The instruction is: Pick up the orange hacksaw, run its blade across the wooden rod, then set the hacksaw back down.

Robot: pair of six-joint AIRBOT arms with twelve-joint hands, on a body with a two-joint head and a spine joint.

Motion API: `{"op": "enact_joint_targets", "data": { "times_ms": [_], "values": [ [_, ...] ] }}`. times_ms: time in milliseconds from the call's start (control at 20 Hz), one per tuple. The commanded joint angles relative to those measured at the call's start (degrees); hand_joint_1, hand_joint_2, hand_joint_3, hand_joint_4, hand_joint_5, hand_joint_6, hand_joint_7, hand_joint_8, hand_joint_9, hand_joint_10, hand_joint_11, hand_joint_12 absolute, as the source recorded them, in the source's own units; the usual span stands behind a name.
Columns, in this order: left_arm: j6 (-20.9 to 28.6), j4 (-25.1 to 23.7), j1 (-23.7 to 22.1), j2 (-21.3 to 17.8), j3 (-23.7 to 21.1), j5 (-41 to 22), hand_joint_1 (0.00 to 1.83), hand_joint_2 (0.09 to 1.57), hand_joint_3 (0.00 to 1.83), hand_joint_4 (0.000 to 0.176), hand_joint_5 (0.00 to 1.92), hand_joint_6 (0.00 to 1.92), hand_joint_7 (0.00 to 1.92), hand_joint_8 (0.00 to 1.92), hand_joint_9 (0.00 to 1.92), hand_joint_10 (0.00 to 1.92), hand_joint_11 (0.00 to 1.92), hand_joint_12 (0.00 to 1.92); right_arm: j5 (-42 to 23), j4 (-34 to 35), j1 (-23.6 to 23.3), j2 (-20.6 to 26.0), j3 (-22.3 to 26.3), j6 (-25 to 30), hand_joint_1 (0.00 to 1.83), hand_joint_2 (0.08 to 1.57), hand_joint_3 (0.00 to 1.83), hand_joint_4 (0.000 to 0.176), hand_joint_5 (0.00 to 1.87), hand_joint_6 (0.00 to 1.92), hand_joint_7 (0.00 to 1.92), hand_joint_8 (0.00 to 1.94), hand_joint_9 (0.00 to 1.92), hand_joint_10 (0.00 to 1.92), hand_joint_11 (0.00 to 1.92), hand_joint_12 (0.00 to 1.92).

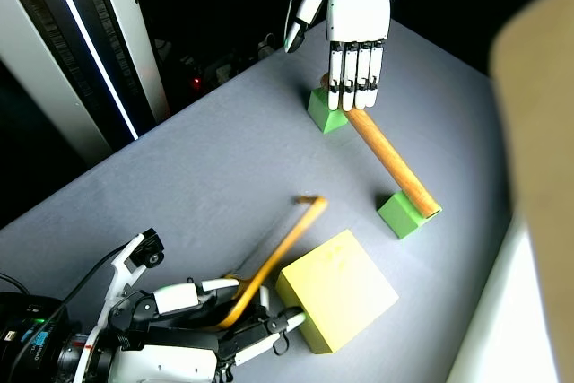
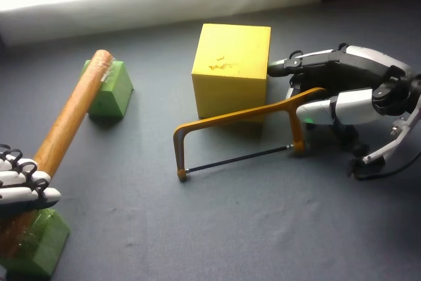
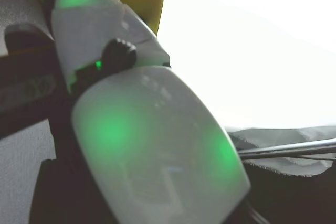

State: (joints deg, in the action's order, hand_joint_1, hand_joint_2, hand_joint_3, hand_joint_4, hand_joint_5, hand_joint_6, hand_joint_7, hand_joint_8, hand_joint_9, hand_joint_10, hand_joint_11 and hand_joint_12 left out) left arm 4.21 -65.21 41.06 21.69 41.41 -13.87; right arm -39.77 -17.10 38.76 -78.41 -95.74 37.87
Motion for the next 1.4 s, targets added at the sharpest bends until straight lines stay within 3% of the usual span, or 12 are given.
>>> {"op": "enact_joint_targets", "data": {
  "times_ms": [0,200,350,700,1000,1100,1200,1350],
  "values": [
    [-0.06,0.5,-0.44,0.12,0.19,-1.02,0.12,1.09,0.0,0.0,0.03,0.0,0.04,0.0,0.03,0.0,0.0,0.19,-6.26,-0.91,-0.09,-0.31,0.53,-0.14,1.38,1.13,0.0,0.0,0.9,0.88,0.94,1.04,0.94,1.31,0.94,1.34],
    [-0.06,0.5,-0.57,0.14,0.17,-1.13,0.11,1.1,0.0,0.0,0.01,0.0,0.01,0.0,0.01,0.0,0.0,0.09,-8.23,0.76,-0.2,-0.27,0.54,-2.41,1.38,1.12,0.0,0.0,0.9,0.89,0.94,1.05,0.95,1.28,0.92,1.3],
    [-0.06,0.5,-0.59,0.08,0.16,-1.18,0.11,1.09,0.0,0.0,0.04,0.0,0.03,0.0,0.02,0.0,0.0,0.15,-10.3,1.62,-0.61,0.37,1.2,-2.42,1.38,1.13,0.0,0.0,0.9,0.91,0.91,1.08,0.94,1.29,0.91,1.29],
    [-0.08,0.5,-0.71,-0.01,0.16,-1.37,0.09,1.09,0.0,0.0,0.03,0.0,0.02,0.0,0.01,0.0,0.0,0.1,-17.15,3.36,-1.24,5.97,7.04,-2.5,1.37,1.14,0.0,0.0,0.84,0.98,0.91,1.08,0.95,1.29,0.91,1.3],
    [-0.1,0.51,-0.91,-0.01,0.21,-1.38,0.12,1.09,0.0,0.0,0.03,0.0,0.02,0.0,0.02,0.0,0.0,0.17,-25.37,19.24,2.36,9.83,17.15,-12.18,1.37,1.14,0.0,0.0,0.83,0.98,0.92,1.08,0.95,1.3,0.94,1.31],
    [-0.11,0.51,-0.91,-0.01,0.21,-1.5,0.12,1.09,0.0,0.0,0.02,0.0,0.02,0.0,0.03,0.0,0.0,0.22,-26.95,21.72,2.63,10.12,18.84,-13.46,1.37,1.14,0.0,0.0,0.83,0.96,0.9,1.12,0.94,1.31,0.95,1.3],
    [-0.13,0.51,-0.96,0.0,0.19,-1.52,0.13,1.09,0.0,0.0,0.02,0.0,0.02,0.0,0.03,0.0,0.0,0.24,-27.63,23.48,2.42,10.08,20.05,-14.24,1.38,1.13,0.0,0.0,0.86,0.95,0.94,1.03,0.96,1.27,0.95,1.3],
    [-0.13,0.51,-0.97,0.0,0.2,-1.52,0.15,1.07,0.0,0.0,0.07,0.01,0.05,0.01,0.05,0.01,0.0,0.24,-29.1,30.77,1.5,9.39,23.2,-20.28,1.38,1.13,0.0,0.0,0.86,0.97,0.92,1.06,0.96,1.28,0.93,1.32]
  ]
}}
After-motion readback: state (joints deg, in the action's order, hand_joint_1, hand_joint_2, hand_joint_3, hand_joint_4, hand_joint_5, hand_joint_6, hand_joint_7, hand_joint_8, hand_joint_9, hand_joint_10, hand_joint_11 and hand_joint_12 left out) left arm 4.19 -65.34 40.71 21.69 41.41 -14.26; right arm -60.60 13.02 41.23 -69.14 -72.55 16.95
